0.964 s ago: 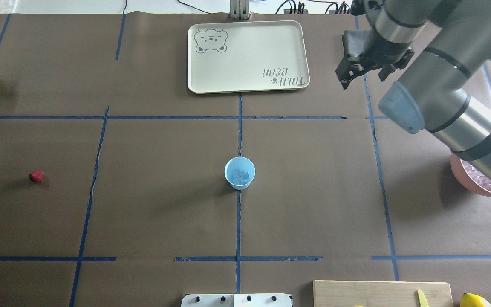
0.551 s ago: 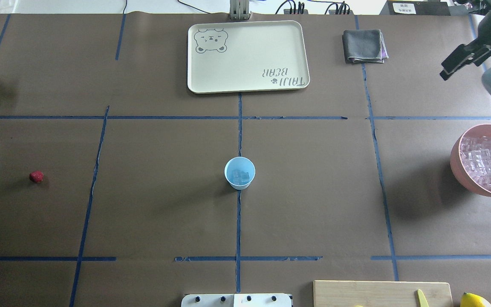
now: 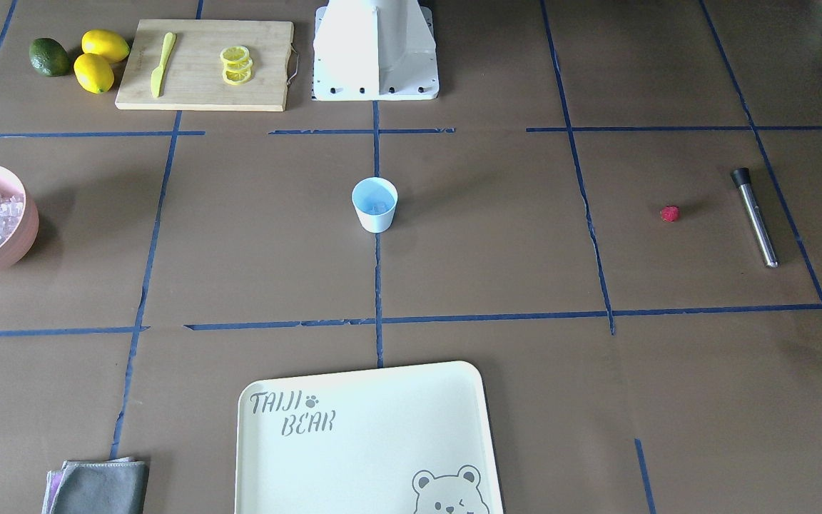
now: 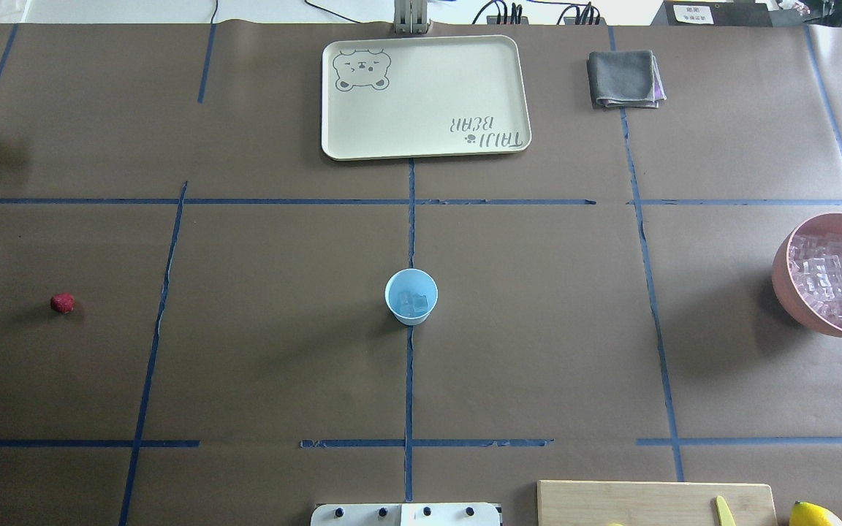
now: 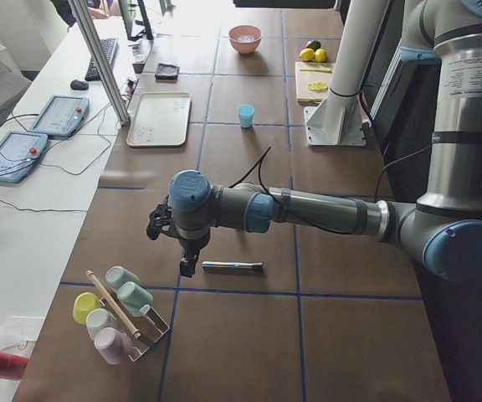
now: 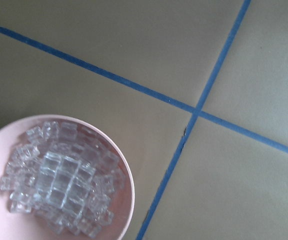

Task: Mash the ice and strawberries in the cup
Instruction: 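Move the left gripper down toward the red strawberry on the table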

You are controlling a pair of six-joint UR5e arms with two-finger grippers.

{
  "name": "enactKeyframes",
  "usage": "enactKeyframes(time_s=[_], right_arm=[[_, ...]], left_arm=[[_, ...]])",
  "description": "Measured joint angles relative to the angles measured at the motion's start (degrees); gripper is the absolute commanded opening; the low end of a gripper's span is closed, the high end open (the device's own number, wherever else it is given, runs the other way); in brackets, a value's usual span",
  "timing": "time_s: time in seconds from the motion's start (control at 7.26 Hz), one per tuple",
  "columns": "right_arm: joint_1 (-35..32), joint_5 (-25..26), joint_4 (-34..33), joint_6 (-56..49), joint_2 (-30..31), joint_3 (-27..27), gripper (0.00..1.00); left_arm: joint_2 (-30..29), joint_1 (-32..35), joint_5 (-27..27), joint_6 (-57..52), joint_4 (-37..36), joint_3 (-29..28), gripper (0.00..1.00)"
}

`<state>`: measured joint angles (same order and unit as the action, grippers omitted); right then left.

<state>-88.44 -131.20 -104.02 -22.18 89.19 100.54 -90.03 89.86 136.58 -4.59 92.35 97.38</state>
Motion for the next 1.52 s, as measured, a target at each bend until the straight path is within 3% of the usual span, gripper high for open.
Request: enactKeyframes(time_s=[0.41, 0.83, 1.1, 1.52], right_arm=[[-4.0, -0.1, 1.1, -0.1, 7.4, 1.4, 1.0], [-4.1, 0.0, 5.5, 5.9, 8.1, 1.6, 1.0], [-4.1, -0.1, 6.0, 6.4, 8.2, 1.6, 1.0], [-4.1, -0.1, 6.0, 6.4, 8.2, 1.6, 1.0]], left_arm=[[0.5, -4.0, 0.0, 2.5, 4.9, 0.5, 1.0], [2.6, -17.3, -1.6, 24.2, 18.3, 0.5, 1.0], [4.4, -26.2, -7.0, 37.9, 28.5, 0.2, 1.0], [5.5, -36.7, -14.0, 52.0, 37.4, 0.1, 1.0]])
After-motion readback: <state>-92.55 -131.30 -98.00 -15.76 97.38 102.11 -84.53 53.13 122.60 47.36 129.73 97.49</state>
